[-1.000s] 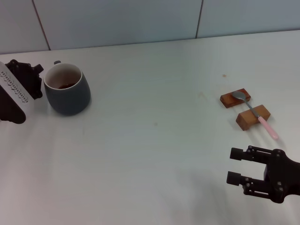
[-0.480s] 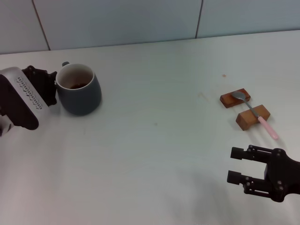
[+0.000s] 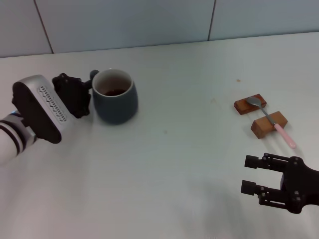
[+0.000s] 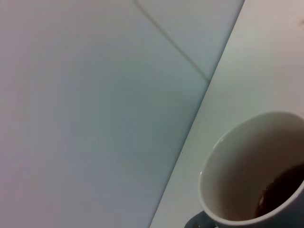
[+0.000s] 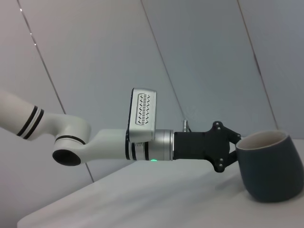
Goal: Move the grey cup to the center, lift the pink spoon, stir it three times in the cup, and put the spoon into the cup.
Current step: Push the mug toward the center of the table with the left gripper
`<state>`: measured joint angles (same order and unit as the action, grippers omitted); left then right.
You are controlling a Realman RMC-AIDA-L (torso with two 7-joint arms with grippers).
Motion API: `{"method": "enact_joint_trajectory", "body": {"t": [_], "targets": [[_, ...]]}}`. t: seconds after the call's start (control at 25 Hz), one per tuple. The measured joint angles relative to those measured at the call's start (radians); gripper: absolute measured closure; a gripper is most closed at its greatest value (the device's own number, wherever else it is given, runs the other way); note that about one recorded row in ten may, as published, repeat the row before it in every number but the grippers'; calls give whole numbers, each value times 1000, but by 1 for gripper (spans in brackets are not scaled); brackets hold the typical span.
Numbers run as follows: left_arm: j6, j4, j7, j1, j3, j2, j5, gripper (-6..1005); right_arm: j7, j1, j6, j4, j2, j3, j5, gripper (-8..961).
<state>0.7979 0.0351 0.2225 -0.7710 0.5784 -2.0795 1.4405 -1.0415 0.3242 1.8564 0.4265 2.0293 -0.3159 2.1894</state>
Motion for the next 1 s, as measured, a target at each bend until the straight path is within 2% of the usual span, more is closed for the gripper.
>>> {"method": "enact_joint_trajectory", "body": {"t": [0.6,1.0], "targets": [[46,-135,9,-76,-4,-1,12,995,0,5,3,0,-2,0,1,286],[93,-193,4,-90,-16,-1,90,996,0,6,3,0,-1,2,0,287]]}}
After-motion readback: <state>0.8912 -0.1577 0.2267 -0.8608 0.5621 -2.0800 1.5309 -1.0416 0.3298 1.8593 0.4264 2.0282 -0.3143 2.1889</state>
